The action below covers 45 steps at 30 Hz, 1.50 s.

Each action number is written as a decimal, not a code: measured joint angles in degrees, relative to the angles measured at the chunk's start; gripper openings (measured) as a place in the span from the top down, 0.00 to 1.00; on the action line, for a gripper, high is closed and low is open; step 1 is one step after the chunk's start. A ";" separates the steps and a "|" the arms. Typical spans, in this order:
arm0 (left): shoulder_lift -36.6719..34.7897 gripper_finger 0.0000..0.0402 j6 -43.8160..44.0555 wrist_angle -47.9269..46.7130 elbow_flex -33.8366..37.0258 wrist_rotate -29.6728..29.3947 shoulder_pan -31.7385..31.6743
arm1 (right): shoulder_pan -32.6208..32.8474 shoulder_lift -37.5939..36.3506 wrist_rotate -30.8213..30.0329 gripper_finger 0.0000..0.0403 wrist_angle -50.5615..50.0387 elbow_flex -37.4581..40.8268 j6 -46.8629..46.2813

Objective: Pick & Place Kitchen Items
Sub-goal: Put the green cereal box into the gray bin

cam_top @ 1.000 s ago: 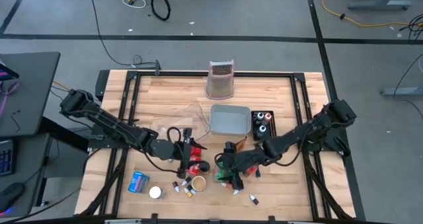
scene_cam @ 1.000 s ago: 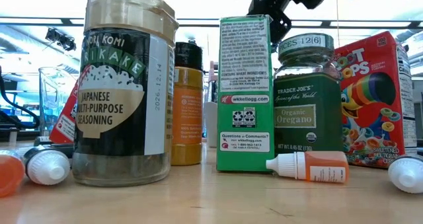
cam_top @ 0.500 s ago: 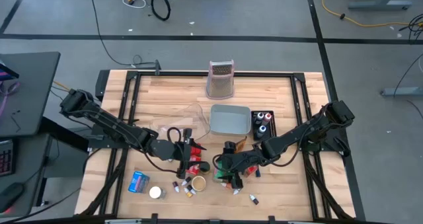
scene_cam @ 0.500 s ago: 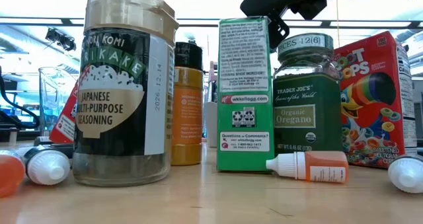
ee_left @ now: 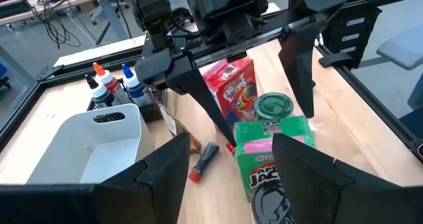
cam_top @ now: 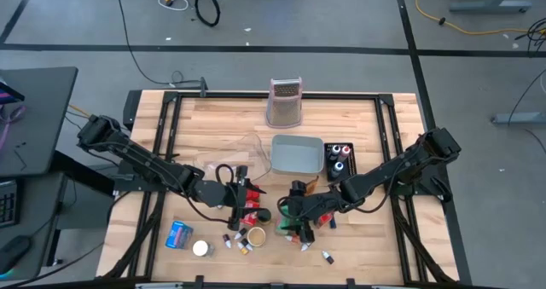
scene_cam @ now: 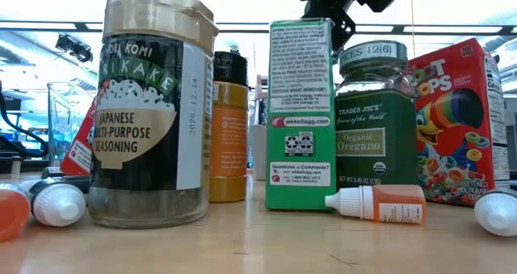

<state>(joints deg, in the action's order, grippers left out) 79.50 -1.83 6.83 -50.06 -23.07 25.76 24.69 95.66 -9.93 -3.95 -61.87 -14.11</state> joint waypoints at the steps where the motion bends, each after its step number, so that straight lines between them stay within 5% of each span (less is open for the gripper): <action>1: 0.00 0.44 0.17 0.00 0.00 0.00 -0.02 | 0.00 0.00 -0.01 0.14 0.04 0.00 -0.40; 12: 0.00 0.44 1.47 -0.09 0.00 0.00 -0.02 | 0.00 -0.09 4.43 0.14 0.79 0.00 -1.56; 35: 0.00 0.44 1.58 -0.09 0.00 0.00 -0.02 | -1.88 -0.11 2.95 0.14 -1.30 0.00 -1.86; 38: 0.00 0.44 1.60 -0.09 0.00 0.00 0.00 | -1.86 -0.13 3.46 0.14 -5.01 0.00 3.16; 45: 0.00 0.44 1.62 -0.09 0.00 0.00 -0.02 | -1.41 -0.50 5.85 0.14 -3.63 -0.09 31.33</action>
<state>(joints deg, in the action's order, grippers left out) 79.50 -0.21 6.74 -50.06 -23.07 25.74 23.28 95.15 -4.08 -7.57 -61.95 17.22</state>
